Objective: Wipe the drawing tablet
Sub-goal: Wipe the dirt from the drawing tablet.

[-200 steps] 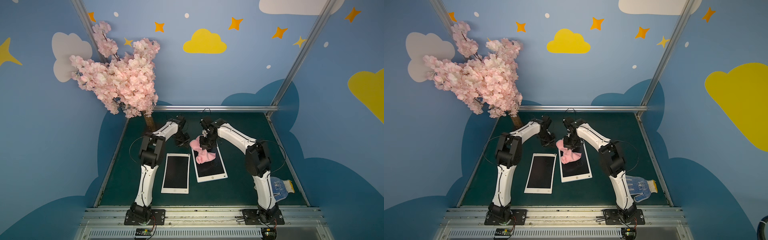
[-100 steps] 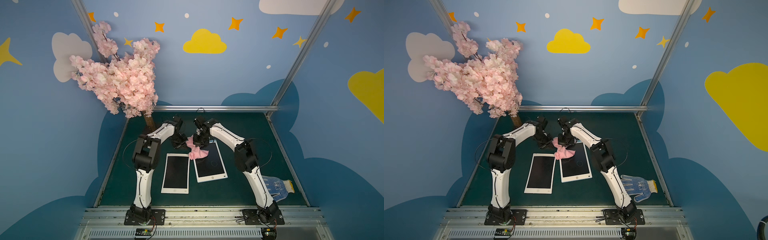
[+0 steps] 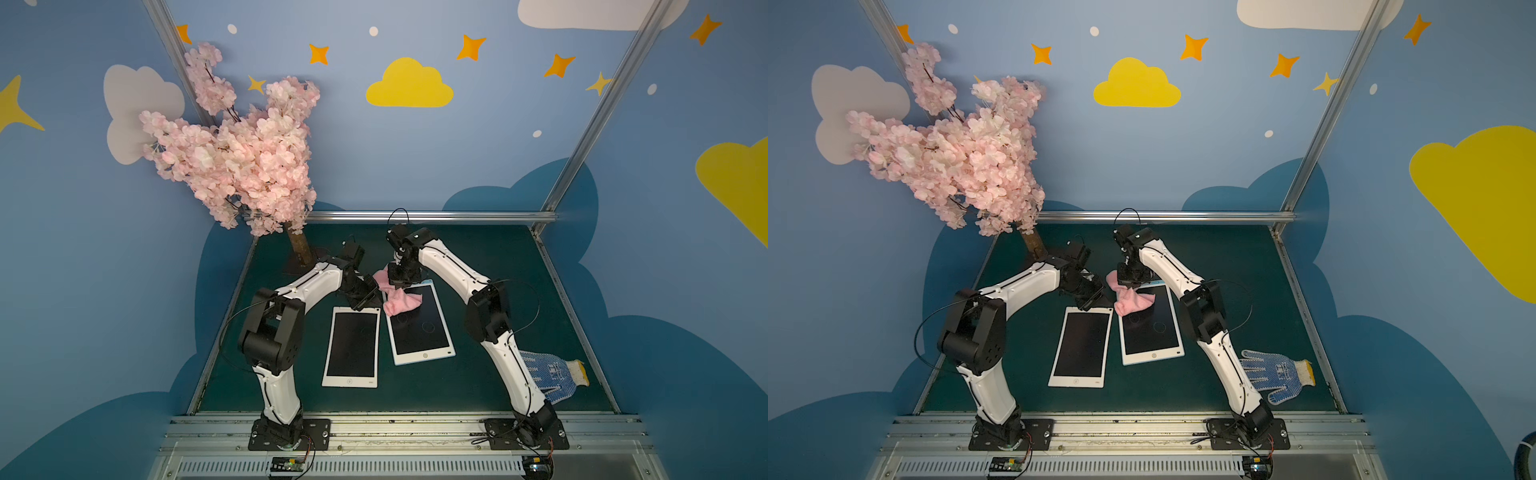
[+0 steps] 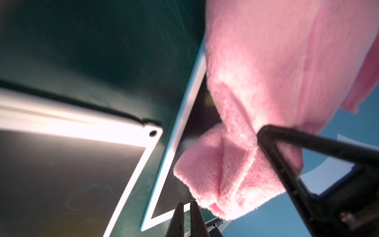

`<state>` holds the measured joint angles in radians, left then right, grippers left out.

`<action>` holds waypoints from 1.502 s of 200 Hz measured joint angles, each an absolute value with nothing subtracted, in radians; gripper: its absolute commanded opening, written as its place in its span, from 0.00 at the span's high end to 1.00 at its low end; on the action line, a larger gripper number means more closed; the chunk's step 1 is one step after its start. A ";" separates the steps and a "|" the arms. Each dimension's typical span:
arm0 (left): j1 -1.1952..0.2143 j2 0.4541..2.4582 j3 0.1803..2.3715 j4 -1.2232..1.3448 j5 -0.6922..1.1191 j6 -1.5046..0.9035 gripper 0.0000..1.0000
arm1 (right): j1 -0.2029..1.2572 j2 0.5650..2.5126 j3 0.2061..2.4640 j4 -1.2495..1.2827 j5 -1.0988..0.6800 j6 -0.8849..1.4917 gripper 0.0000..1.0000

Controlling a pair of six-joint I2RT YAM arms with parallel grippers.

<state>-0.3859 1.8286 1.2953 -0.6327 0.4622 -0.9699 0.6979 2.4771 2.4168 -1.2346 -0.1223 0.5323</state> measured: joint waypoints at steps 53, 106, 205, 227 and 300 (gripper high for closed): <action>-0.566 1.735 1.084 -0.530 0.475 -1.093 0.90 | 0.702 2.496 2.474 -1.309 -0.178 0.539 1.00; -0.568 1.658 1.005 -0.492 0.447 -1.154 0.90 | 0.709 2.563 2.504 -1.327 -0.276 0.652 1.00; -0.566 1.700 1.063 -0.455 0.418 -1.154 0.90 | 0.644 2.565 2.480 -1.352 -0.221 0.621 1.00; -0.558 1.736 1.089 -0.453 0.417 -1.151 0.91 | 0.633 2.565 2.479 -1.349 -0.218 0.620 1.00; -0.492 1.750 1.084 -0.455 0.394 -1.156 0.92 | 0.719 2.596 2.571 -1.321 -0.264 0.632 1.00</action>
<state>-0.4923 1.7504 1.0840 -0.4549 0.3943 -1.1564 0.7185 2.5961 2.5713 -1.3212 -0.2642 0.6319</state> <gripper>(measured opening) 0.080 0.054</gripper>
